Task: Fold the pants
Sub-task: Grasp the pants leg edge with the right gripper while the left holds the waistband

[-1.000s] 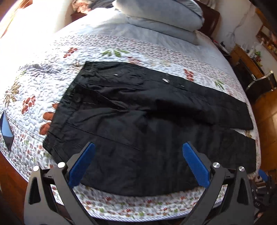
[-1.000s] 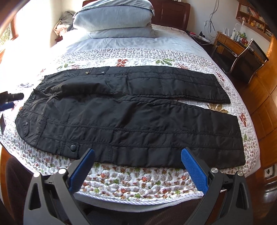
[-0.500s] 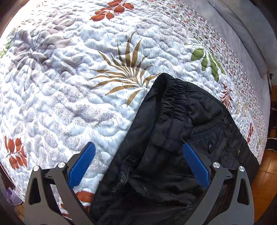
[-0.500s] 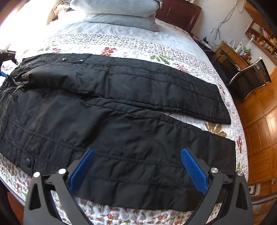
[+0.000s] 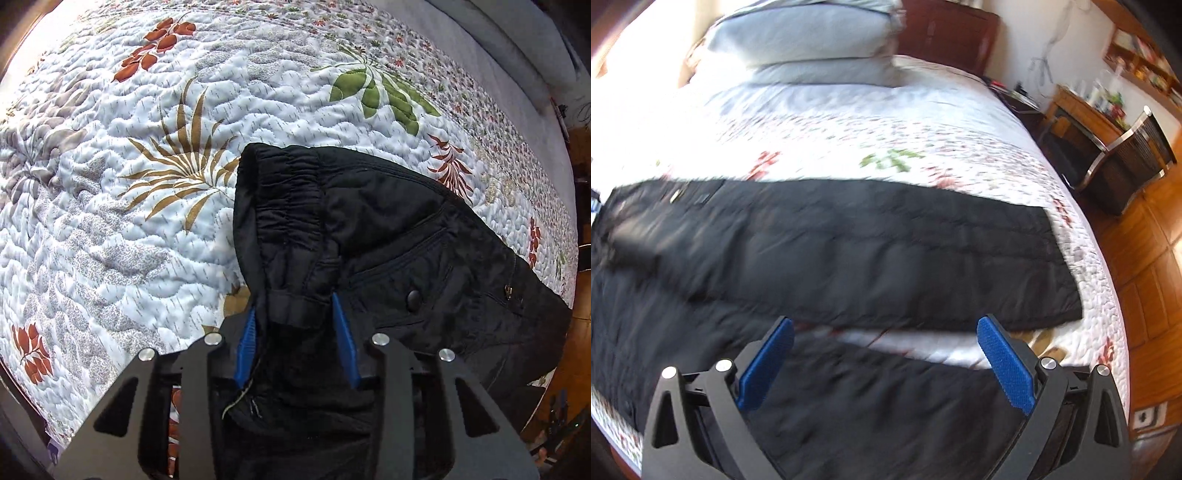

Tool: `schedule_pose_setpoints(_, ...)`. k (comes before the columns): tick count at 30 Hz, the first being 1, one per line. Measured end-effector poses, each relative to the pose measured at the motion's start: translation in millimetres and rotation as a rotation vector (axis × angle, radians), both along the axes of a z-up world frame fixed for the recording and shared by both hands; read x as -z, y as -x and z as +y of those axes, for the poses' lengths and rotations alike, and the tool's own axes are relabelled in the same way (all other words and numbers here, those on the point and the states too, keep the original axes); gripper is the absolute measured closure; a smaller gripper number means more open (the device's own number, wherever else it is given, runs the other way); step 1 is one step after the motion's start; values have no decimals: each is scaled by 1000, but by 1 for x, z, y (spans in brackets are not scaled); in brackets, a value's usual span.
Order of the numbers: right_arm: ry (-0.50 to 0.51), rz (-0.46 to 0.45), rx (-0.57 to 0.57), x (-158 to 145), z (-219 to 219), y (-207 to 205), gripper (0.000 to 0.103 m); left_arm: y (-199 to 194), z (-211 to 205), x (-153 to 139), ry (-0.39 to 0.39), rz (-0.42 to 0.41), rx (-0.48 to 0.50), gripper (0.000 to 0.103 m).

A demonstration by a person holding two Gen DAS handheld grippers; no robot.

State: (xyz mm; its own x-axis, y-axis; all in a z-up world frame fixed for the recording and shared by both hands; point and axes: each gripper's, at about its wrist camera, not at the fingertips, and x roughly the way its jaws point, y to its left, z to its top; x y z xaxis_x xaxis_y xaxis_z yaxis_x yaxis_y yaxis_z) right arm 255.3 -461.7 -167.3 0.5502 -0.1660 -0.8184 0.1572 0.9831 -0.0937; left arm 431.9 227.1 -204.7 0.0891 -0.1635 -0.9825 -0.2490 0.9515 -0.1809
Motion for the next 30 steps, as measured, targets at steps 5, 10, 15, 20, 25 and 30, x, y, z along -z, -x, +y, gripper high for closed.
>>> schedule_pose_setpoints(5, -2, 61, 133, 4, -113, -67, 3, 4, -2, 1, -52, -17, -12, 68)
schedule_pose_setpoints(10, -43, 202, 167, 33, -186, -129, 3, 2, -4, 3, -68, -22, -5, 68)
schedule_pose_setpoints(15, -120, 251, 186, 60, -215, -162, 3, 0, -9, 8, -83, -24, 3, 68)
schedule_pose_setpoints(20, -65, 292, 179, 83, -219, -181, 3, -6, -26, 15, -114, -18, 25, 67)
schedule_pose_setpoints(25, -173, 330, 225, 102, -236, -187, 3, -12, -28, 21, -123, -1, 18, 65)
schedule_pose_setpoints(30, -141, 280, 160, 99, -223, -176, 23, -19, -38, 23, -160, 9, 35, 64)
